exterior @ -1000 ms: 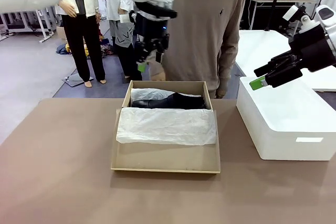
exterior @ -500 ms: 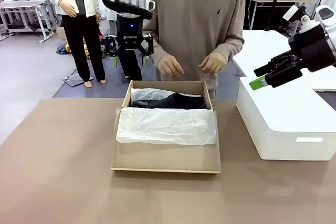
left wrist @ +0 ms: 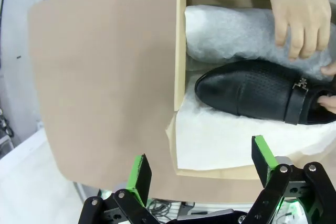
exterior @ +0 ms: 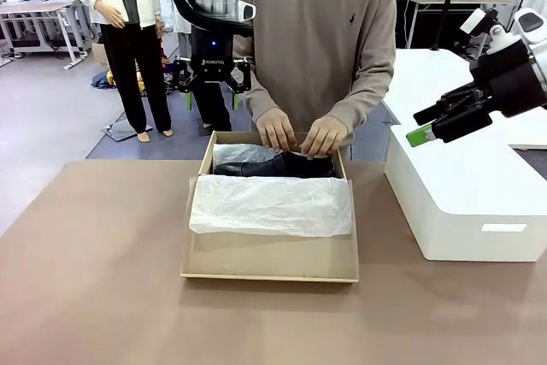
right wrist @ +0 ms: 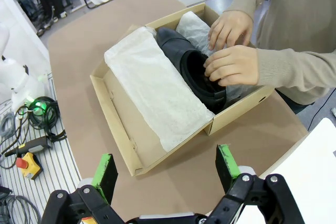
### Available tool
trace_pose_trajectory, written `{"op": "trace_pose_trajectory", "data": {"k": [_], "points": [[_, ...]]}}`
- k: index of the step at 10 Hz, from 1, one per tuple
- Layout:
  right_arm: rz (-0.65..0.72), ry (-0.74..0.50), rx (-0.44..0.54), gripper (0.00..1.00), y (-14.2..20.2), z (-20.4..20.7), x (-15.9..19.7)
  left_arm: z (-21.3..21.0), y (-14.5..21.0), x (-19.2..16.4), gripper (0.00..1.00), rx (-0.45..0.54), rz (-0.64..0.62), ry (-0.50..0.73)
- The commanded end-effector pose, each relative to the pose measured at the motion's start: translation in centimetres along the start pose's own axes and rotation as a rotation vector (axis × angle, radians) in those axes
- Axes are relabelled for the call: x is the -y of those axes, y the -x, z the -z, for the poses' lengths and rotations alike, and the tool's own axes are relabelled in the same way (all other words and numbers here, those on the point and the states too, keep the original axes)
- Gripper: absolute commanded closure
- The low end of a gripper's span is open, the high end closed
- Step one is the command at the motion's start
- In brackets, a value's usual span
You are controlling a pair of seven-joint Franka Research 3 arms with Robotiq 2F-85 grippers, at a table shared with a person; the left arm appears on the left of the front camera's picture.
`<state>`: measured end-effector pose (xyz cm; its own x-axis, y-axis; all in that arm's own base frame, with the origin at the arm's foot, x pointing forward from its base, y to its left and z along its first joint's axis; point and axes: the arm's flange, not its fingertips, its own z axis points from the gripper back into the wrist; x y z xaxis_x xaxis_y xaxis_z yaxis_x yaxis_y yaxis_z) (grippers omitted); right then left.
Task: Pack the shoes into the box.
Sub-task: Close the Shoes Box.
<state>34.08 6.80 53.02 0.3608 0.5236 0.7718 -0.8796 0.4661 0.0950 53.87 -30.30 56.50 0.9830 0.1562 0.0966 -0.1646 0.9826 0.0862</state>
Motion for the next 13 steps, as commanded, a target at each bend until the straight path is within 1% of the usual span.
{"op": "trace_pose_trajectory", "data": {"k": [1,4,5,8,9,10,11,12,13], "points": [[-0.021,-0.013,0.037,0.00,0.0,0.3,0.2,-0.1,0.1,-0.2,0.00,-0.001,-0.022,-0.004],[-0.021,-0.013,0.037,0.00,0.0,0.3,0.2,0.0,0.0,0.0,0.00,0.000,-0.007,0.000],[-0.021,-0.013,0.037,0.00,0.0,0.3,0.2,-0.3,0.4,-1.7,0.00,0.029,0.045,-0.031],[-0.021,-0.013,0.037,0.00,0.0,0.3,0.2,-0.8,1.3,-7.5,0.00,0.108,0.330,-0.109],[-0.021,-0.013,0.037,0.00,0.0,0.3,0.2,-0.9,1.6,-9.7,0.00,0.105,0.483,-0.101],[-0.021,-0.013,0.037,0.00,0.0,0.3,0.2,-0.8,2.0,-11.7,0.00,0.111,0.613,-0.066],[-0.021,-0.013,0.037,0.00,0.0,0.3,0.2,-0.5,2.1,-13.7,0.00,0.136,0.705,-0.077],[-0.021,-0.013,0.037,0.00,0.0,0.3,0.2,0.0,2.1,-15.3,0.00,0.147,0.770,-0.086],[-0.021,-0.013,0.037,0.00,0.0,0.3,0.2,0.5,1.9,-16.6,0.00,0.181,0.869,-0.080]]}}
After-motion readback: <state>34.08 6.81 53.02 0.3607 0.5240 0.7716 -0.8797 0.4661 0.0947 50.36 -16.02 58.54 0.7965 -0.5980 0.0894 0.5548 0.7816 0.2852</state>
